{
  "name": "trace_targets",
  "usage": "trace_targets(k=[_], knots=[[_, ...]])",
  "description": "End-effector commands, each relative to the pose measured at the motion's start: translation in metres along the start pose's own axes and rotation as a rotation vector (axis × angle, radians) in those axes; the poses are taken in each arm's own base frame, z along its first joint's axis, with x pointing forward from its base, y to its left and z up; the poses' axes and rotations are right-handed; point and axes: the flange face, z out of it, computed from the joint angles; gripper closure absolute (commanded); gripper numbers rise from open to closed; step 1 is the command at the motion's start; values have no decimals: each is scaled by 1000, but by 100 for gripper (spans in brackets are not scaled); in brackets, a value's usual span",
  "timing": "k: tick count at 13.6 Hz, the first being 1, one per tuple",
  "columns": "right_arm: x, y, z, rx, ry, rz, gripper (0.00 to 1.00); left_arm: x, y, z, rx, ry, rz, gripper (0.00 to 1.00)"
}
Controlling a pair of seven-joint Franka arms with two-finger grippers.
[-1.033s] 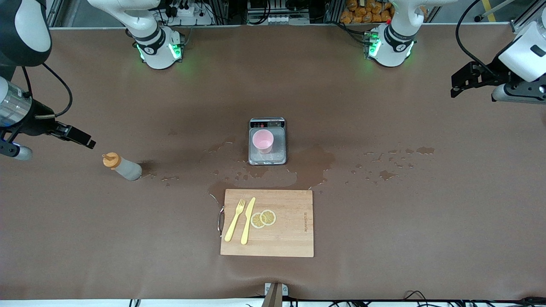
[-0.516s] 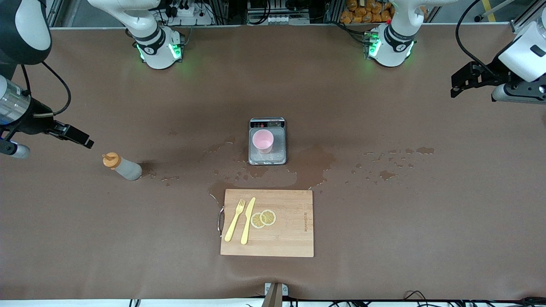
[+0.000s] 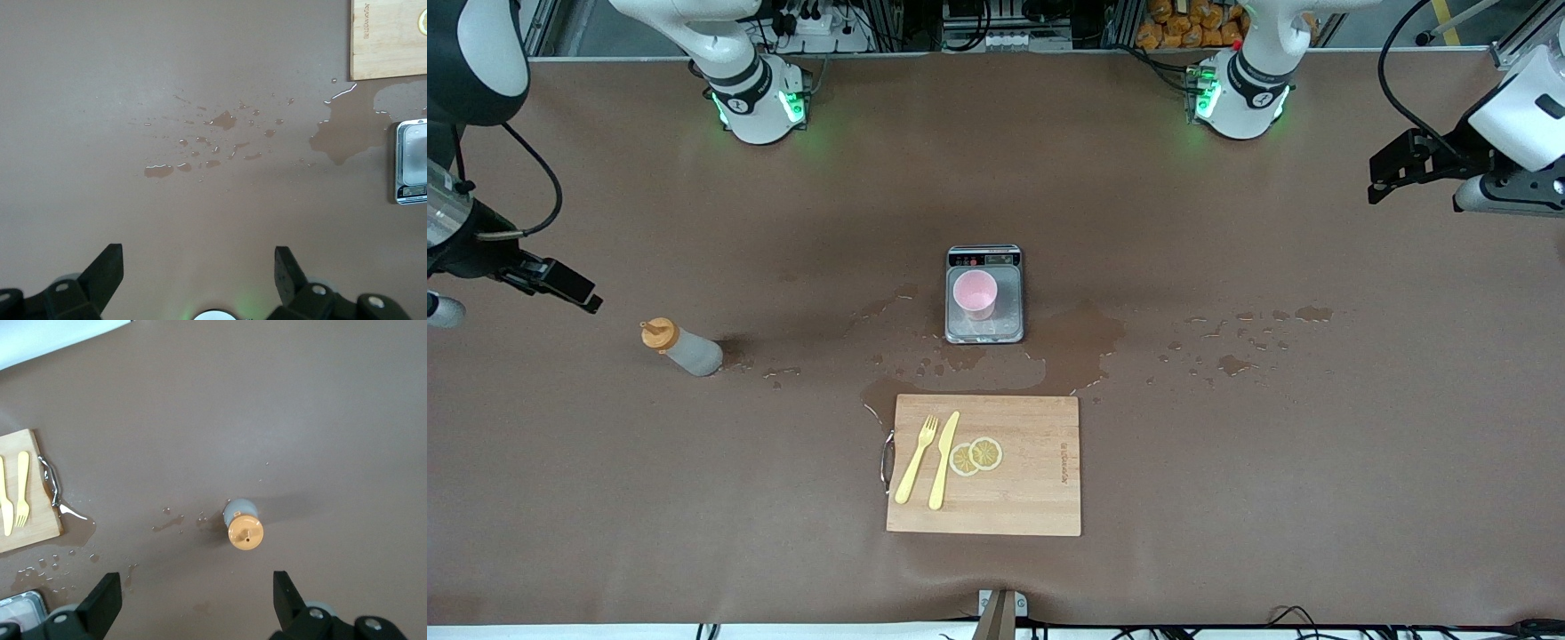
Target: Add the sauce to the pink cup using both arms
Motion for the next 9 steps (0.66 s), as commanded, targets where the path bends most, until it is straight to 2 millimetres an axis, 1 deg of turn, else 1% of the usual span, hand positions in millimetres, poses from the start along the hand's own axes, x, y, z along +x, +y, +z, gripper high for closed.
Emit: trace_targets(k=[1,4,6,9], knots=[[1,-6,-26,-18,48,-18,0,2,-1,1,13,-13,0,0],[2,-4,-29,-19,55,-19,0,2,-3,1,12,-13,0,0],[4,-4,-40,-12,77,-13,0,3,-1,1,13,-15,3,0],[5,0,-47,5,83,-1,0,3,-2,1,12,-15,3,0]])
